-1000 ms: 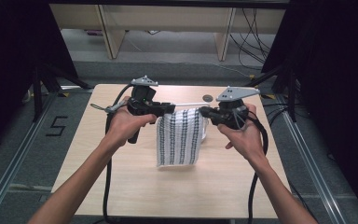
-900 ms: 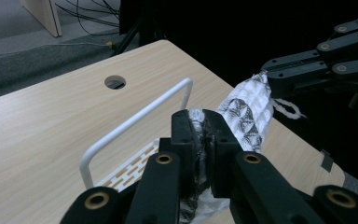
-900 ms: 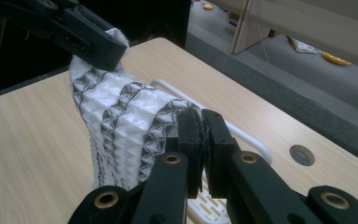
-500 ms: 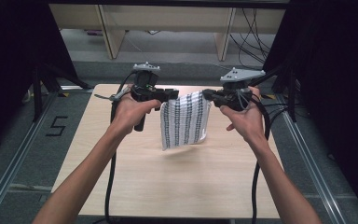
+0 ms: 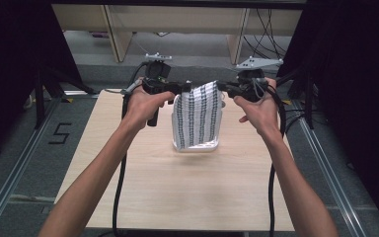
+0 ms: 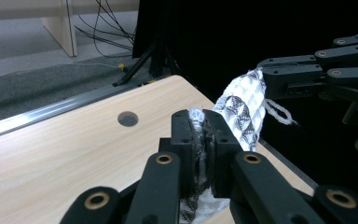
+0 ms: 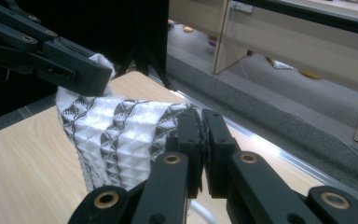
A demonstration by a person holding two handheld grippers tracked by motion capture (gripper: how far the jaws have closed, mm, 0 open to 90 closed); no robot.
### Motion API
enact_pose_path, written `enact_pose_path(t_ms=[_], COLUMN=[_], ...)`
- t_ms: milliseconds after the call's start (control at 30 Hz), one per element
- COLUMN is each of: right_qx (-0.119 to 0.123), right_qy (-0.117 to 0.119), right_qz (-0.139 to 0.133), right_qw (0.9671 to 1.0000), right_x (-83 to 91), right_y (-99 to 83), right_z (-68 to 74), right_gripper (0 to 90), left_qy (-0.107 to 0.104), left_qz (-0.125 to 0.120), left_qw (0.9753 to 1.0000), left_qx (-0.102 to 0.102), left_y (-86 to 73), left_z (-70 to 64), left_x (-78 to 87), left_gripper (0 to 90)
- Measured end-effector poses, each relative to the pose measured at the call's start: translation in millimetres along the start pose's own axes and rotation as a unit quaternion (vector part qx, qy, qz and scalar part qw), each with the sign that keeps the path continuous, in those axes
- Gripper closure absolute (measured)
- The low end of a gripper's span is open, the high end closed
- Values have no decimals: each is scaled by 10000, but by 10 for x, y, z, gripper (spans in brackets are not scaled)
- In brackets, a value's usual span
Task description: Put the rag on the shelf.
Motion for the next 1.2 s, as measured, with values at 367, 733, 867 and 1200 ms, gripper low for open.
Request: enact_pose_path(t_ms=[367,733,867,1200], right_qx=[-95,-404,-588,-722], right_qy=[-90,-262,-337,-520], right_qz=[-143,-67,-62,216], right_qw=[9998,9988,9977,9958], right_x=[-150,-475,-615,-924], right_y=[278,288,271,95], right_z=[-166,-372,-456,-629], right_gripper=[878,877,875,867], left_qy=[239,514,565,634], left_qz=[-155,-262,-301,-158], left_qw=[9995,9970,9962,9952], left_qx=[95,511,584,724], left_y=[249,233,202,26], left_z=[218,531,632,770], left_x=[-112,-374,-475,-685], left_gripper=[833,830,824,818])
Point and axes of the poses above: each handheld gripper's, and its own axes: x roughly backward along the jaws, y roughly out of its top, z roughly to its left, the point moved 9 cm from there along -x, roughly forward along the jaws, and after that the axes turned 12 degrees about -x, right-handed, at the moved point
